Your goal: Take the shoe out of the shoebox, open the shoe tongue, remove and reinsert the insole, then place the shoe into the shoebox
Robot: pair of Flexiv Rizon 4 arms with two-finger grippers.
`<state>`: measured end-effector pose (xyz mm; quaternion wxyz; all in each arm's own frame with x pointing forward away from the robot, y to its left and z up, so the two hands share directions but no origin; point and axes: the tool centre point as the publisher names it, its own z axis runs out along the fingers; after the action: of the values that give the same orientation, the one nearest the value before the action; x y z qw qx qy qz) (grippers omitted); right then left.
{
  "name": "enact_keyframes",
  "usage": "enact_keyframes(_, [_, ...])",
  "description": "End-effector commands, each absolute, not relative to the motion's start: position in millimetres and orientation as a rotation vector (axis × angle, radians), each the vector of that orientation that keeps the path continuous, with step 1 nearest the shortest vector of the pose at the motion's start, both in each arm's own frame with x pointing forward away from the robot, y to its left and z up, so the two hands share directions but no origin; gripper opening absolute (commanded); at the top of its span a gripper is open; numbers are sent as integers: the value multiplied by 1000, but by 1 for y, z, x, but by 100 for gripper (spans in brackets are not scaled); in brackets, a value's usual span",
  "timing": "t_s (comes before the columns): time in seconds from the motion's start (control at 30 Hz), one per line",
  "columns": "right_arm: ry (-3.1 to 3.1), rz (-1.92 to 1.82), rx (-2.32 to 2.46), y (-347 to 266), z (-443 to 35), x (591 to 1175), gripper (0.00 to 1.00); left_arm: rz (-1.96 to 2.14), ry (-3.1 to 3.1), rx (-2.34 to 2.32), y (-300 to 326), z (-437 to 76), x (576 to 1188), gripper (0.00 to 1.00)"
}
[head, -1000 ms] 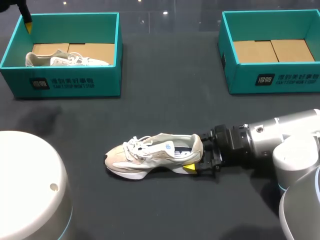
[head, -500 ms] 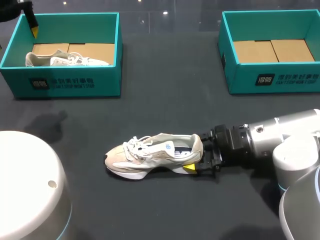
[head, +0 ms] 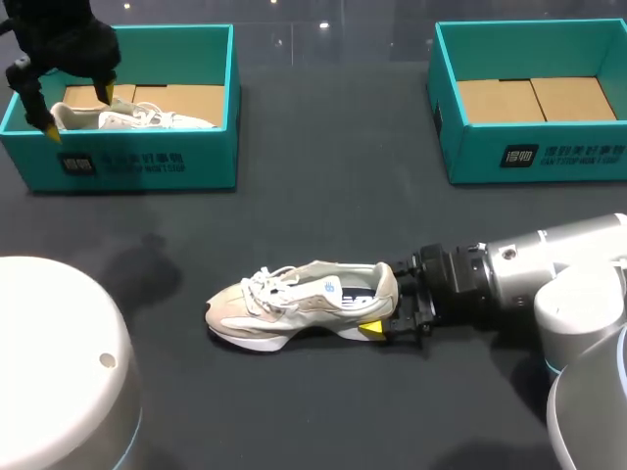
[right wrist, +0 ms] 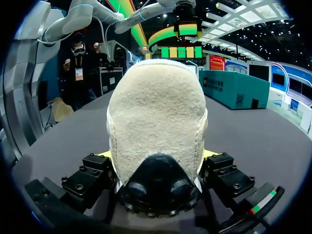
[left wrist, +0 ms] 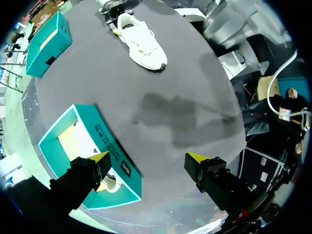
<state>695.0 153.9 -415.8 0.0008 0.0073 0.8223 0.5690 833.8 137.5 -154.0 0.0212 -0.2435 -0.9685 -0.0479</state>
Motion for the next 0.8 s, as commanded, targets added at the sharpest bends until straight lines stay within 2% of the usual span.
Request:
enact_keyframes(0.03, [2588, 1780, 23, 155, -418, 695, 0, -241, -2993, -600, 129, -151, 838, 100])
enact_keyframes(0.23, [2588, 1780, 23, 155, -418, 695, 0, -211, -2977, -496, 120, -158, 835, 100])
enact_keyframes(0.67, [2588, 1780, 23, 155, -418, 695, 0, -103, -2966, 815, 52, -163, 780, 100])
enact_keyframes(0.8, [2588, 1780, 23, 155, -418, 695, 0, -103, -2966, 815, 52, -163, 780, 100])
